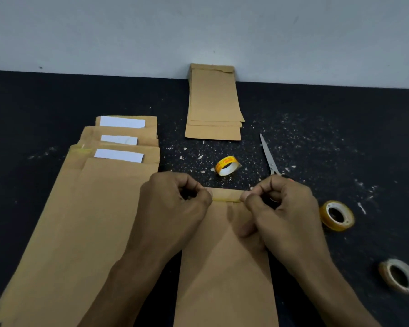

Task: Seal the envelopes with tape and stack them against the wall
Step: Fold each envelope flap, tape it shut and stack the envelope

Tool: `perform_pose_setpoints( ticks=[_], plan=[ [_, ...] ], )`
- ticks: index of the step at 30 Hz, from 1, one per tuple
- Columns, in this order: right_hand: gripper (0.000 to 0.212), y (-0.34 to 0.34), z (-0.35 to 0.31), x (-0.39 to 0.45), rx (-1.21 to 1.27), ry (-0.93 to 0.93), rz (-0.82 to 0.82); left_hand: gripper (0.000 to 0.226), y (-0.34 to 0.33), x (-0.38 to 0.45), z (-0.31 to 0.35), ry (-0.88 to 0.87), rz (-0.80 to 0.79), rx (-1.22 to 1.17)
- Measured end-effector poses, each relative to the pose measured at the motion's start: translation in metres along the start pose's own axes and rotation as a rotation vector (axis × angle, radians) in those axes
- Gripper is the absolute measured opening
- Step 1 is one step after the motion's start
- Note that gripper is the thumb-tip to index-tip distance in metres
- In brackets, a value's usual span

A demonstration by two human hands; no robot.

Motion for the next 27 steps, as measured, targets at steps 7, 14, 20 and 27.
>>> perform_pose_setpoints(
  ticks=[7, 14, 20, 27],
  plan=[
    [0.016, -0.002, 0.005, 0.003, 0.051, -0.006, 0.042, 0.022, -0.005, -0.003, 0.004, 0.003, 0.095, 0.015],
    [0.021, -0.005, 0.002, 0.002, -0.021, 0.005, 0.071, 0.026, -0.011, -0.001, 0.002, 0.013, 0.154, 0.092],
    [0.022, -0.006, 0.001, 0.004, -0.065, 0.028, 0.071, 0.023, -0.016, -0.001, 0.001, 0.026, 0.162, 0.178],
    [0.023, -0.006, 0.006, 0.006, -0.121, 0.052, 0.115, 0.024, -0.018, -0.001, 0.003, 0.049, 0.164, 0.197]
  ],
)
Point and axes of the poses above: each hand's wrist, its own x-axis towards the middle knuckle, its own y-axis out of the back of the hand, z = x × y, the point moved 3 cm from there along x, towards the middle knuckle, and after that the axes turned 15 degrees about -z, right-handed, at the moved point
